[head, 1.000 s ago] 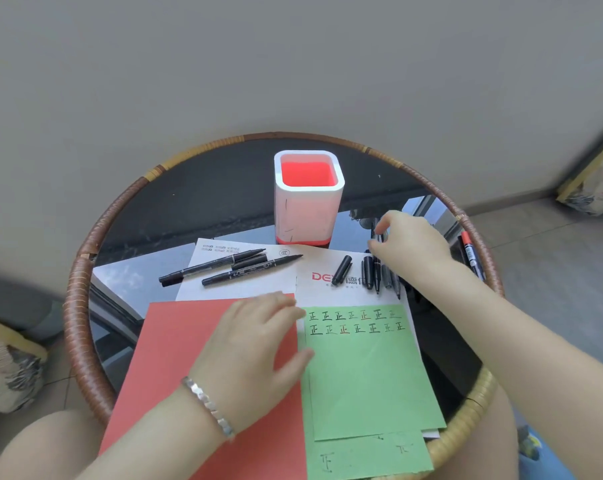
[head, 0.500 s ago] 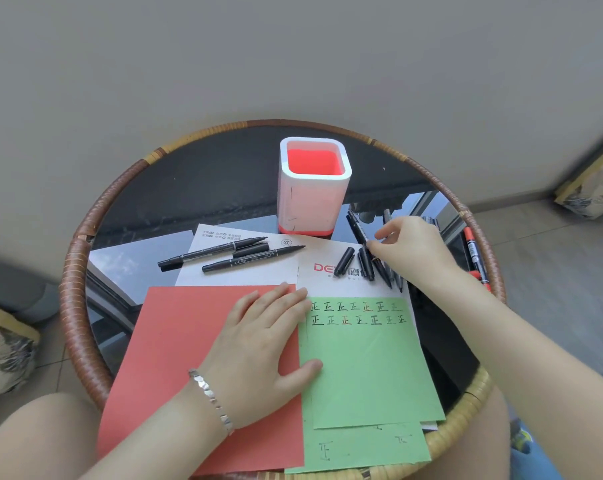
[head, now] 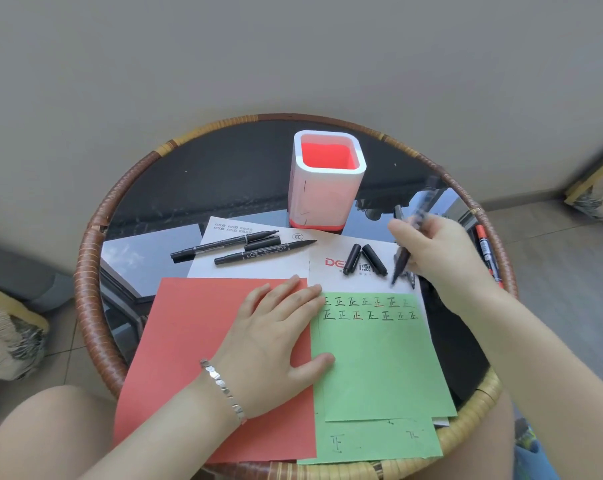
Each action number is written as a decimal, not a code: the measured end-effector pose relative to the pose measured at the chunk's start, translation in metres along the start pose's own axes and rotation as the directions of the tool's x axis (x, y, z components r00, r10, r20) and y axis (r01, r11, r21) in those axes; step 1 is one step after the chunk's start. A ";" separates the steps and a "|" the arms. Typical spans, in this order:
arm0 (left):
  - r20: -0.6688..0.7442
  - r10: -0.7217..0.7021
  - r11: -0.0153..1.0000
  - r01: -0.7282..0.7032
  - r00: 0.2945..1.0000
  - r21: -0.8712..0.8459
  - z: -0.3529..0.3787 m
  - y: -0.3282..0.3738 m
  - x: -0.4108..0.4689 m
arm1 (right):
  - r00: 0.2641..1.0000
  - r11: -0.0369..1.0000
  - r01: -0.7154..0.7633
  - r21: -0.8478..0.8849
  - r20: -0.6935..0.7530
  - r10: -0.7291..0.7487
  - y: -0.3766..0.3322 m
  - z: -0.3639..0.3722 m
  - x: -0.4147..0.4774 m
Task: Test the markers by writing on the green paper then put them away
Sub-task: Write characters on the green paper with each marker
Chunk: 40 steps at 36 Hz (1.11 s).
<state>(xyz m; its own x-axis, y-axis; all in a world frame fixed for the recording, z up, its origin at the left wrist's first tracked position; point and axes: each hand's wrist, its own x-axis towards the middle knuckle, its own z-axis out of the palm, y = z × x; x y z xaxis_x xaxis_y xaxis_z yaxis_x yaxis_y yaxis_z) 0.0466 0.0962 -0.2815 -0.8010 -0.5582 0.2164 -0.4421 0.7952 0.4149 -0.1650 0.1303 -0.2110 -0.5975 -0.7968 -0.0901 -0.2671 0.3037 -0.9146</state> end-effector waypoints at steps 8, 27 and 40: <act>0.003 -0.011 1.000 0.011 1.000 0.019 0.000 0.002 0.000 | 0.998 0.953 0.061 0.298 -0.046 -0.049 0.010 0.017 -0.057; 0.039 -0.077 0.997 0.078 0.996 -0.023 -0.002 0.003 0.000 | 0.952 0.989 0.072 0.126 -0.304 -0.031 0.035 0.069 -0.076; 0.046 -0.081 0.996 0.082 0.996 -0.021 -0.003 0.004 0.001 | 0.954 0.993 0.084 0.082 -0.295 -0.057 0.039 0.071 -0.075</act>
<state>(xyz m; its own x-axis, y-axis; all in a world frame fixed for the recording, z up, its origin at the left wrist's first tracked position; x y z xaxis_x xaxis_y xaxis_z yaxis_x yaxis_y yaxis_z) 0.0458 0.0981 -0.2769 -0.7802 -0.6095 0.1411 -0.4981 0.7416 0.4493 -0.0767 0.1651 -0.2675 -0.7778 -0.6231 0.0823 -0.2537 0.1915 -0.9481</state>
